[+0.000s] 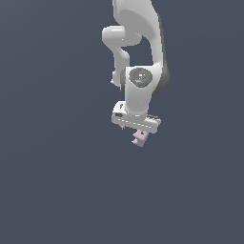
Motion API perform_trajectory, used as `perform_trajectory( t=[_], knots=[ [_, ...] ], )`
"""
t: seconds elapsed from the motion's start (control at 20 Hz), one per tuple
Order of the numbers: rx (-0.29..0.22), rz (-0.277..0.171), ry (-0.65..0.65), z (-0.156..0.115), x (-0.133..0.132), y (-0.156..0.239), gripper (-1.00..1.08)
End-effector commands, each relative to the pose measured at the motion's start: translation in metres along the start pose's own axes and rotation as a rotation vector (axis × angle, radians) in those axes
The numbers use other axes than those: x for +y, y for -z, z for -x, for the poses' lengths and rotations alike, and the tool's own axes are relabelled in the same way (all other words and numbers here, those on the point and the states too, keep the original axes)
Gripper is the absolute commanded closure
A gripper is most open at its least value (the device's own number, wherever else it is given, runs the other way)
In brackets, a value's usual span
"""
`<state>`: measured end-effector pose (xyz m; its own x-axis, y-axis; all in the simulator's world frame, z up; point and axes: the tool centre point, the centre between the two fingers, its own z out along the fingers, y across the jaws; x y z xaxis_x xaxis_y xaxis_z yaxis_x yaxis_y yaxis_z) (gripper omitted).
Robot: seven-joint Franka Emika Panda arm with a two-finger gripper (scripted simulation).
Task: Pick up the object and move it to a goal position.
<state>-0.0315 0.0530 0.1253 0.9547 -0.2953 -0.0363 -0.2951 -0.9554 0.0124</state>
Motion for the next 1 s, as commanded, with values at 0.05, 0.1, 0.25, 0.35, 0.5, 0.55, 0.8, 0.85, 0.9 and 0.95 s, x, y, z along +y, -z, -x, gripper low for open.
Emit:
perform_trajectory(
  t=[0.05, 0.1, 0.25, 0.35, 0.5, 0.55, 0.8, 0.85, 0.9, 0.95],
  knots=[
    [0.010, -0.003, -0.070, 0.008, -0.012, -0.004, -0.92],
    [0.013, -0.004, -0.089, 0.011, -0.015, -0.005, -0.92],
    [0.020, -0.008, -0.139, 0.017, -0.023, -0.008, -0.92],
    [0.023, -0.010, -0.168, 0.020, -0.027, -0.010, -0.92],
    [0.028, -0.013, -0.203, 0.025, -0.032, -0.012, -0.92],
    [0.029, -0.013, -0.213, 0.026, -0.034, -0.012, -0.92],
    [0.033, -0.016, -0.246, 0.030, -0.039, -0.014, -0.92],
    [0.034, -0.017, -0.249, 0.031, -0.039, -0.014, -0.92],
    [0.034, -0.017, -0.252, 0.031, -0.040, -0.015, -0.92],
    [0.034, -0.017, -0.253, 0.031, -0.040, -0.015, -0.92]
  ],
)
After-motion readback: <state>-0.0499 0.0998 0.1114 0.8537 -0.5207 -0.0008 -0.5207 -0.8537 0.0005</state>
